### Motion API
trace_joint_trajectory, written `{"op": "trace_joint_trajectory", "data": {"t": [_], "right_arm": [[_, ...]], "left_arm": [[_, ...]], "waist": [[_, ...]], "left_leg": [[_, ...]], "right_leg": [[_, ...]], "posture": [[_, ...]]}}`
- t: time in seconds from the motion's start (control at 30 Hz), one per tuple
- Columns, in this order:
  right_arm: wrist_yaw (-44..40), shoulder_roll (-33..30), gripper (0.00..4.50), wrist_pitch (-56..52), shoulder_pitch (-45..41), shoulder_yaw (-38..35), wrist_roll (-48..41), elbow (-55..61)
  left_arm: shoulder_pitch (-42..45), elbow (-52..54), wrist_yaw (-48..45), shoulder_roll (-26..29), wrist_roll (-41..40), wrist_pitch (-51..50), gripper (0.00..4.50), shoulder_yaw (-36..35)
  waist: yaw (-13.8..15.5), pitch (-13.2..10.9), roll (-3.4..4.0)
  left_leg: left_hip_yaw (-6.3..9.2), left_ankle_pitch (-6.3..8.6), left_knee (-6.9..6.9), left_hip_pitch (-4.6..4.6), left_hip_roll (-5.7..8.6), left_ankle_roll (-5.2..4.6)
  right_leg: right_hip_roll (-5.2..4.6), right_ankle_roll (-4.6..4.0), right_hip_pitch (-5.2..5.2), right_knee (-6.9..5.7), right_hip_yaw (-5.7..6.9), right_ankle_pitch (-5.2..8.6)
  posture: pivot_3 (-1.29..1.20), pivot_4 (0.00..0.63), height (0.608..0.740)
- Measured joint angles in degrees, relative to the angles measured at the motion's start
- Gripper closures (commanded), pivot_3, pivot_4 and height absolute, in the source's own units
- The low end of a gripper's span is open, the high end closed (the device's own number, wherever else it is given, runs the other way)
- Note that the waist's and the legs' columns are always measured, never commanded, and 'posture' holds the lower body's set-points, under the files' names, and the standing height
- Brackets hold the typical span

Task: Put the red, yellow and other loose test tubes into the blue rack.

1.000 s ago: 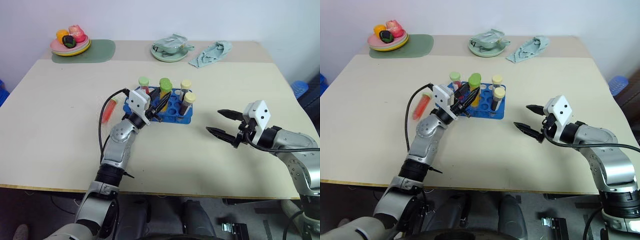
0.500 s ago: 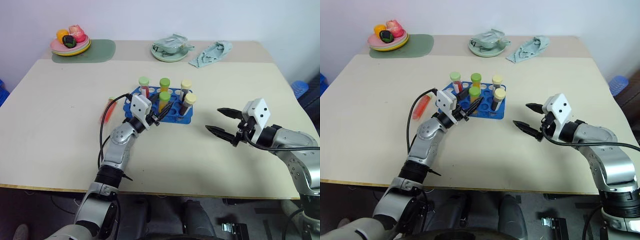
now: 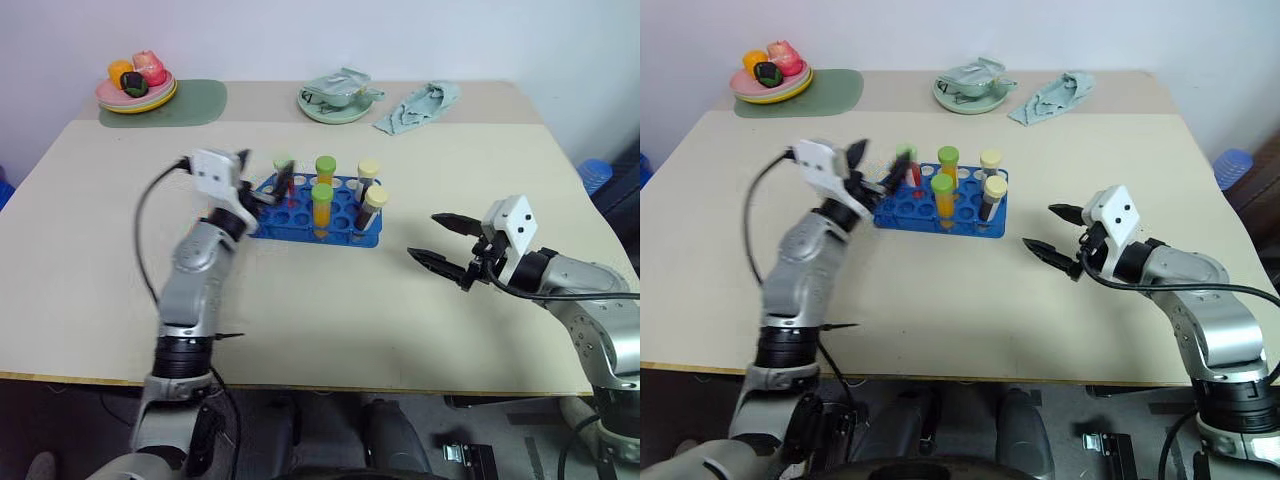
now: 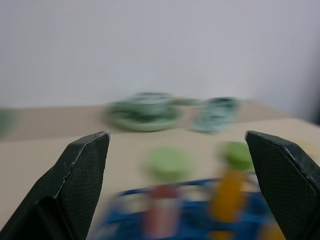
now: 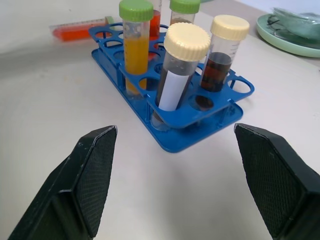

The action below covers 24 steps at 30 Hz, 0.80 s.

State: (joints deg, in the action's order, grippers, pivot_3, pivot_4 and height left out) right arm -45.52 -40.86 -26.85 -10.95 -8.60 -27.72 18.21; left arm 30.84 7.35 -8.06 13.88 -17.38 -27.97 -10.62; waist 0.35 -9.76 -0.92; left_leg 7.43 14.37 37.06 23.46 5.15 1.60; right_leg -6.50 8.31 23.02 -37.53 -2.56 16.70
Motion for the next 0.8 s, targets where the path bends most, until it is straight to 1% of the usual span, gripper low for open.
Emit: {"op": "trace_joint_trajectory", "data": {"t": [0.07,0.1,0.17,0.2,0.23,0.3,0.37,0.47,0.6,0.67,0.8], "right_arm": [[-0.06,0.97,0.65,1.01,-0.19,1.07,0.52,-0.74],[-0.12,1.74,0.65,1.49,-0.7,1.73,0.7,-1.59],[-0.27,2.43,0.65,2.38,-1.54,2.8,1.35,-2.29],[-0.31,2.61,0.65,2.75,-1.64,2.96,1.67,-2.52],[-0.37,2.63,0.65,3.09,-1.73,3.1,1.77,-2.81],[-0.51,2.64,0.65,3.68,-1.75,3.1,1.9,-3.29],[-0.57,2.71,0.65,4.07,-1.76,3.14,2.17,-3.66],[-0.39,2.96,0.65,4.21,-1.74,3.14,2.26,-3.81],[0.14,3.13,0.65,4.25,-1.52,3.08,2.61,-3.77],[0.42,3.14,0.65,4.25,-1.18,3.04,2.71,-3.74],[0.93,3.24,0.65,4.25,-0.63,3.02,2.71,-3.19]], "left_arm": [[4.19,0.2,4.08,2.9,-0.09,-8.91,0.06,-3.58],[8.45,-1.78,5.07,6.44,-0.1,-16.35,0.06,-3.79],[17.84,-8.29,4.89,12.32,-0.23,-30.09,0.06,-3.8],[21.83,-11.96,3.7,14.7,-0.42,-35.33,0.06,-3.52],[24.63,-15.43,1.77,16.71,-0.79,-38.95,0.06,-2.64],[27.79,-21.77,-1.72,18.54,-0.8,-43.22,0.06,-0.1],[29.62,-28.51,-5.2,19.2,-0.52,-45.55,0.06,3.93],[31.38,-36.61,-10.8,19.77,1.04,-45.84,0.06,11.3],[34.96,-45.75,-17.44,19.88,4.03,-43.13,0.06,18.68],[36.41,-49.42,-20.12,19.91,5.74,-40.91,0.06,21.11],[38.08,-56.71,-23.31,19.66,9.04,-37.19,0.06,23.39]], "waist": [[0.01,-0.01,-0.02],[0.18,-0.07,-0.11],[0.26,-0.06,-0.1],[0.22,-0.05,-0.09],[0.14,-0.05,-0.09],[-0.03,-0.05,-0.08],[-0.23,-0.05,-0.08],[-0.95,-0.06,-0.1],[-1.37,-0.07,-0.1],[-1.42,-0.07,-0.1],[-1.31,-0.07,-0.11]], "left_leg": [[-0.01,0.0,0.01,0.0,0.01,0.0],[0.05,0.0,0.04,0.02,0.03,0.0],[0.09,0.0,0.06,0.03,0.18,0.0],[0.1,0.0,0.06,0.02,0.17,0.0],[0.1,-0.02,0.03,0.02,0.18,0.04],[0.1,-0.13,-0.01,0.02,0.15,0.23],[0.08,-0.14,-0.02,0.02,0.14,0.24],[0.08,-0.14,-0.06,0.03,0.15,0.25],[0.05,-0.14,-0.1,0.04,0.15,0.24],[0.02,-0.14,-0.11,0.04,0.14,0.24],[-0.01,-0.12,-0.09,0.04,0.15,0.21]], "right_leg": [[0.0,0.0,0.0,-0.01,0.0,0.0],[0.01,0.01,0.0,-0.04,0.05,0.0],[0.02,0.02,-0.02,-0.05,0.08,0.01],[0.0,0.04,-0.04,-0.05,0.09,0.02],[-0.01,0.04,-0.03,-0.03,0.09,0.02],[-0.04,0.05,0.01,-0.05,0.1,0.02],[-0.04,0.04,0.05,-0.07,0.09,0.02],[-0.04,0.04,0.09,-0.09,0.09,0.02],[0.0,0.04,0.19,-0.14,0.09,0.02],[0.0,0.04,0.21,-0.17,0.08,0.02],[0.0,0.04,0.22,-0.18,0.06,0.02]], "posture": [[0.0,0.15,0.74],[0.0,0.15,0.74],[0.0,0.15,0.74],[0.0,0.15,0.74],[0.0,0.15,0.74],[0.0,0.15,0.74],[0.0,0.15,0.74],[0.0,0.15,0.74],[0.0,0.15,0.74],[0.0,0.15,0.74],[0.0,0.15,0.74]]}}
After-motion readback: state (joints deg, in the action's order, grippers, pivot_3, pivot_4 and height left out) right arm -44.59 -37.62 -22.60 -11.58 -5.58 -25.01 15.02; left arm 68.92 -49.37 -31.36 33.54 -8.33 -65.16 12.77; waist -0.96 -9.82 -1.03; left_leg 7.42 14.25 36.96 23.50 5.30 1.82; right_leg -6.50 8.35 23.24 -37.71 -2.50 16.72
